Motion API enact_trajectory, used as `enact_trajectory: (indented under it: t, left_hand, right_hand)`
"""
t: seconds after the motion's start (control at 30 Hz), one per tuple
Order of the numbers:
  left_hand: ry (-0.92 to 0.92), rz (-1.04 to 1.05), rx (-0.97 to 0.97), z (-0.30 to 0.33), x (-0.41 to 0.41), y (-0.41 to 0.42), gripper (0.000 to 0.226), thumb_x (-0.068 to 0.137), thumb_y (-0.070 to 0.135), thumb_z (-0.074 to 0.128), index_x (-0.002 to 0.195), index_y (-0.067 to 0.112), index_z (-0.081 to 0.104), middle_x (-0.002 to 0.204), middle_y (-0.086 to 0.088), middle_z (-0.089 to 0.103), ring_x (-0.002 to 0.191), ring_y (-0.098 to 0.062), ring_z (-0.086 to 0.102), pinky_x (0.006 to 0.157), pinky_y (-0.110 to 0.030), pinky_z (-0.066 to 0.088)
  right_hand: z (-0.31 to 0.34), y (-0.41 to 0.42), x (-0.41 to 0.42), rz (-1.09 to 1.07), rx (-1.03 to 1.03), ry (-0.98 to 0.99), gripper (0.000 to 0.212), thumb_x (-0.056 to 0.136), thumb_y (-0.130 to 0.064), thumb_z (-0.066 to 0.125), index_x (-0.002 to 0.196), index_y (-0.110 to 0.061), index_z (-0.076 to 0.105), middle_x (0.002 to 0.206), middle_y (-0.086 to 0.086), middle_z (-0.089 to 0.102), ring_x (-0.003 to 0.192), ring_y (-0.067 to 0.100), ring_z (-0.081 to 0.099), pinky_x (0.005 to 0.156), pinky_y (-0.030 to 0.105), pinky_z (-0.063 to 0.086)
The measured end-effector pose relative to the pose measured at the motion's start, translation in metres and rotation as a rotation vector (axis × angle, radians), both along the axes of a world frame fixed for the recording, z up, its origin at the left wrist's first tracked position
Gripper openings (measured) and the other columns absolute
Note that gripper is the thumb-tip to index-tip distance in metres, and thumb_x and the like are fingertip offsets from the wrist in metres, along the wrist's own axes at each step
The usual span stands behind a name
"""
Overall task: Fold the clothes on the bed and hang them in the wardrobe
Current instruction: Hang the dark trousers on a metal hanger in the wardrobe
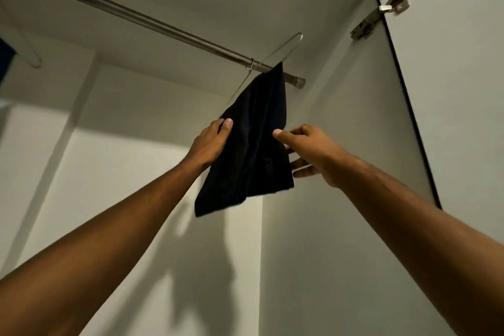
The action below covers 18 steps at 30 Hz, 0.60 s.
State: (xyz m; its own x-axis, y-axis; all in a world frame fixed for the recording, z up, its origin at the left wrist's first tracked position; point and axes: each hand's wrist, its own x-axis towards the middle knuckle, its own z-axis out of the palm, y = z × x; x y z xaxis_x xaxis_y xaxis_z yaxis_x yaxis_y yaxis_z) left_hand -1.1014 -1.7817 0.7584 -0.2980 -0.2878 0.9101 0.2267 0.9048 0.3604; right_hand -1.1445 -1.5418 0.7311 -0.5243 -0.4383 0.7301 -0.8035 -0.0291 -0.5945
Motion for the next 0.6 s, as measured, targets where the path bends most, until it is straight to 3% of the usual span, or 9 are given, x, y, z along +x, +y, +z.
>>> enact_trajectory:
  t: [0.13,0.27,0.37,0.43,0.53,0.6]
  left_hand:
    - [-0.025,0.001,0.026,-0.062,0.019,0.038,0.065,0.101,0.063,0.025,0.151,0.023,0.038,0.153,-0.004,0.043,0.140,-0.026,0.041,0.116,-0.045,0.033]
    - [0.050,0.039,0.067,-0.111,0.032,0.074,0.061,0.102,0.060,0.028,0.146,0.022,0.044,0.148,-0.006,0.047,0.135,-0.024,0.044,0.112,-0.044,0.037]
    - [0.080,0.068,0.029,-0.152,0.045,0.103,0.075,0.091,0.071,0.024,0.143,0.022,0.047,0.147,-0.002,0.047,0.133,-0.022,0.044,0.109,-0.048,0.039]
    - [0.092,0.089,0.000,-0.177,0.057,0.123,0.077,0.088,0.071,0.023,0.143,0.022,0.047,0.149,-0.002,0.045,0.134,-0.022,0.043,0.108,-0.049,0.038]
    - [0.068,0.061,-0.045,-0.215,0.070,0.153,0.076,0.088,0.070,0.021,0.141,0.022,0.049,0.151,-0.001,0.042,0.137,-0.021,0.038,0.109,-0.046,0.035]
    - [0.006,0.041,-0.068,-0.241,0.078,0.173,0.074,0.088,0.069,0.022,0.140,0.024,0.050,0.153,-0.001,0.040,0.139,-0.019,0.035,0.108,-0.045,0.033]
  right_hand:
    - [-0.054,0.031,0.014,0.001,0.073,-0.023,0.062,0.093,-0.051,0.061,0.141,-0.016,0.043,0.132,0.012,0.059,0.100,0.026,0.066,0.076,0.035,0.055]
    - [-0.095,0.061,0.029,-0.023,0.136,-0.019,0.064,0.092,-0.053,0.061,0.141,-0.018,0.043,0.128,0.011,0.060,0.103,0.025,0.065,0.084,0.038,0.057]
    - [-0.119,0.082,0.042,-0.068,0.168,-0.019,0.063,0.092,-0.051,0.061,0.143,-0.017,0.043,0.132,0.010,0.058,0.112,0.028,0.062,0.092,0.043,0.056]
    - [-0.134,0.095,0.056,-0.121,0.188,0.003,0.063,0.092,-0.051,0.061,0.143,-0.017,0.043,0.137,0.010,0.057,0.118,0.028,0.059,0.098,0.045,0.053]
    - [-0.163,0.115,0.078,-0.259,0.233,0.095,0.062,0.092,-0.053,0.060,0.142,-0.020,0.045,0.141,0.006,0.056,0.121,0.024,0.058,0.095,0.036,0.050]
    - [-0.187,0.128,0.095,-0.365,0.282,0.163,0.061,0.093,-0.054,0.059,0.143,-0.023,0.043,0.143,0.003,0.054,0.122,0.023,0.058,0.097,0.038,0.049]
